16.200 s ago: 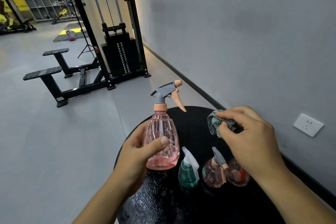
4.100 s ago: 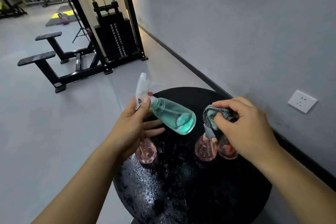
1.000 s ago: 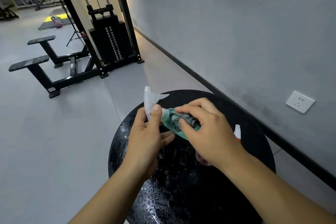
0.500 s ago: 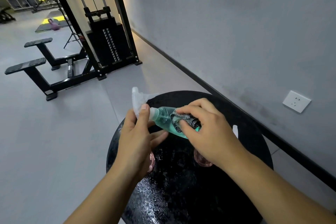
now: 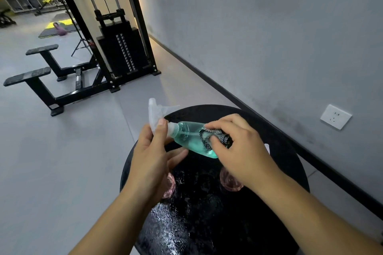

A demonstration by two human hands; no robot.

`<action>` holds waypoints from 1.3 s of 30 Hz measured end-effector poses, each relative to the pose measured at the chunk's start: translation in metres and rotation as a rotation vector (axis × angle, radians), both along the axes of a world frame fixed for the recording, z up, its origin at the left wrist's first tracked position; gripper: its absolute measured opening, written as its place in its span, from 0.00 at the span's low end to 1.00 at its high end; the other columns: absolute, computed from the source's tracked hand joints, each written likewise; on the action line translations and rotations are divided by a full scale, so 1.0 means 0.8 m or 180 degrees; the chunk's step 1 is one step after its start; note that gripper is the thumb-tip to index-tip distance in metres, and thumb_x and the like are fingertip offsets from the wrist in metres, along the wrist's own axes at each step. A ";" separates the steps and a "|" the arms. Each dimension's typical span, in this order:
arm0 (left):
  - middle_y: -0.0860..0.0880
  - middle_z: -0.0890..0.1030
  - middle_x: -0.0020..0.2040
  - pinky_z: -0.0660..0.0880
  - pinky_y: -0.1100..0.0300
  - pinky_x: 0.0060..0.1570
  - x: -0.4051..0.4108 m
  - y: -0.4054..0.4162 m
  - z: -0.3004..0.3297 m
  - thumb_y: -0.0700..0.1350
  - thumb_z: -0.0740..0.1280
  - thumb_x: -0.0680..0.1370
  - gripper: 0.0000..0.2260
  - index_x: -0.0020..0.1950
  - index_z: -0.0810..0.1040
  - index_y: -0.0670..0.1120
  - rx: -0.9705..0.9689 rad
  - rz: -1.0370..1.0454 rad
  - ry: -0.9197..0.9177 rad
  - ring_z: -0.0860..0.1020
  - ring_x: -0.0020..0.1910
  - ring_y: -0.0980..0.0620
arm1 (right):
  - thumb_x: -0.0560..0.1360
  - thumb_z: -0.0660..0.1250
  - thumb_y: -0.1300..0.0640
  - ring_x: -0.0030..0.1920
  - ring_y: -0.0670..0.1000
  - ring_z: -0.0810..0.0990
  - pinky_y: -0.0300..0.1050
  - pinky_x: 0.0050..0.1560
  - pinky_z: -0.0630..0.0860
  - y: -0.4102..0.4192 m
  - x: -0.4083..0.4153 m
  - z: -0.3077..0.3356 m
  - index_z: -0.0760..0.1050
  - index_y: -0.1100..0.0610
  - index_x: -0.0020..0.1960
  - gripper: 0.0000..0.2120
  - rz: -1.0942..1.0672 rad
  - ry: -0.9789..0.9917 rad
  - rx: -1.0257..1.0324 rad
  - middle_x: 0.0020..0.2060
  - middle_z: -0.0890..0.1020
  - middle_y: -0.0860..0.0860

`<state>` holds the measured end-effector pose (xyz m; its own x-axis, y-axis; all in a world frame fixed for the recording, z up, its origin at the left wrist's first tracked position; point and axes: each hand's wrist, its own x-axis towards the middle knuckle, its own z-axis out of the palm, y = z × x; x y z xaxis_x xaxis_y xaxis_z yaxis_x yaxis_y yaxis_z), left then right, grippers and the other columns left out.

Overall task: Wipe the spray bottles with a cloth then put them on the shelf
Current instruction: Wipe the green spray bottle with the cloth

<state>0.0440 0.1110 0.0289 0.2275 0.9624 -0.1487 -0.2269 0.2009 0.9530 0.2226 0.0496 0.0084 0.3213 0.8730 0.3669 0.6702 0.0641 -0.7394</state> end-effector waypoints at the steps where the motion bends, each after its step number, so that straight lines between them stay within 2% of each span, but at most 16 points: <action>1: 0.47 0.88 0.51 0.83 0.49 0.52 -0.001 0.001 0.000 0.55 0.64 0.86 0.11 0.57 0.79 0.49 0.0027 -0.0022 -0.0031 0.88 0.51 0.37 | 0.79 0.69 0.58 0.55 0.40 0.78 0.29 0.52 0.75 0.001 0.004 -0.001 0.82 0.45 0.57 0.11 -0.0079 0.0098 -0.0029 0.54 0.77 0.39; 6: 0.44 0.87 0.59 0.85 0.51 0.52 -0.005 0.004 0.001 0.56 0.65 0.83 0.12 0.58 0.83 0.52 0.0006 -0.0116 -0.0198 0.87 0.55 0.37 | 0.80 0.69 0.58 0.54 0.38 0.79 0.33 0.54 0.77 -0.001 0.009 0.001 0.82 0.46 0.59 0.11 -0.0155 0.0275 -0.0102 0.55 0.77 0.39; 11: 0.44 0.86 0.62 0.86 0.52 0.51 -0.004 0.003 -0.001 0.55 0.65 0.83 0.13 0.62 0.83 0.51 0.0004 -0.0134 -0.0273 0.87 0.54 0.37 | 0.80 0.68 0.58 0.57 0.40 0.78 0.29 0.53 0.74 -0.003 -0.005 0.009 0.82 0.46 0.58 0.11 0.0090 0.0070 0.0054 0.55 0.77 0.39; 16: 0.46 0.85 0.64 0.85 0.45 0.52 -0.004 0.004 -0.001 0.56 0.65 0.82 0.13 0.62 0.83 0.53 0.0066 -0.0244 -0.0283 0.87 0.57 0.37 | 0.80 0.67 0.60 0.55 0.39 0.79 0.38 0.56 0.79 -0.003 0.007 0.008 0.82 0.47 0.58 0.11 -0.0150 0.0268 -0.0023 0.55 0.78 0.38; 19: 0.47 0.86 0.62 0.86 0.45 0.53 0.000 -0.001 -0.003 0.56 0.65 0.81 0.15 0.63 0.82 0.52 0.0147 -0.0361 -0.0212 0.87 0.55 0.39 | 0.80 0.67 0.58 0.58 0.39 0.78 0.35 0.56 0.77 -0.005 -0.004 0.015 0.82 0.46 0.60 0.11 0.0109 0.0135 0.0062 0.56 0.77 0.38; 22: 0.44 0.86 0.62 0.85 0.44 0.54 0.000 -0.003 -0.003 0.54 0.63 0.84 0.15 0.66 0.80 0.50 0.0164 -0.0429 -0.0241 0.87 0.56 0.37 | 0.80 0.67 0.58 0.61 0.42 0.77 0.36 0.59 0.75 -0.005 -0.011 0.024 0.81 0.47 0.60 0.11 0.0303 -0.0077 0.0151 0.56 0.77 0.38; 24: 0.44 0.86 0.63 0.85 0.43 0.55 -0.002 -0.002 -0.001 0.54 0.63 0.84 0.15 0.67 0.80 0.51 0.0155 -0.0391 -0.0272 0.87 0.57 0.37 | 0.80 0.67 0.57 0.60 0.40 0.77 0.35 0.59 0.75 -0.005 -0.007 0.025 0.79 0.45 0.60 0.12 0.0171 -0.0031 0.0078 0.55 0.77 0.37; 27: 0.46 0.86 0.63 0.86 0.45 0.53 0.000 -0.002 -0.001 0.54 0.63 0.84 0.14 0.66 0.81 0.51 0.0162 -0.0353 -0.0261 0.87 0.57 0.38 | 0.79 0.69 0.56 0.56 0.36 0.77 0.30 0.53 0.76 -0.007 0.001 0.023 0.75 0.42 0.60 0.12 -0.0091 0.0209 -0.0085 0.55 0.79 0.37; 30: 0.47 0.86 0.62 0.86 0.46 0.52 0.004 -0.005 -0.003 0.54 0.63 0.84 0.14 0.66 0.80 0.51 0.0201 -0.0406 -0.0189 0.87 0.57 0.39 | 0.79 0.70 0.56 0.55 0.33 0.77 0.26 0.49 0.74 -0.008 -0.007 0.024 0.78 0.44 0.59 0.11 -0.0021 0.0323 0.0043 0.54 0.80 0.38; 33: 0.45 0.86 0.62 0.85 0.47 0.51 0.005 -0.007 -0.004 0.54 0.62 0.84 0.15 0.66 0.79 0.50 0.0250 -0.0449 -0.0160 0.87 0.56 0.38 | 0.79 0.70 0.56 0.57 0.35 0.78 0.26 0.53 0.74 -0.007 -0.015 0.027 0.80 0.46 0.61 0.11 0.0211 0.0308 0.0133 0.55 0.80 0.37; 36: 0.46 0.86 0.61 0.85 0.51 0.47 0.001 -0.004 -0.002 0.53 0.62 0.85 0.14 0.66 0.79 0.49 0.0276 -0.0434 -0.0204 0.87 0.55 0.40 | 0.80 0.69 0.57 0.57 0.35 0.78 0.27 0.54 0.75 -0.004 -0.004 0.025 0.81 0.46 0.61 0.12 0.0113 0.0272 -0.0041 0.55 0.80 0.37; 39: 0.46 0.86 0.61 0.85 0.51 0.48 -0.001 -0.003 -0.002 0.53 0.63 0.83 0.15 0.66 0.79 0.49 0.0299 -0.0460 -0.0210 0.87 0.55 0.40 | 0.80 0.69 0.57 0.54 0.34 0.78 0.25 0.50 0.72 -0.005 0.006 0.021 0.81 0.45 0.60 0.11 -0.0005 0.0317 -0.0154 0.54 0.81 0.36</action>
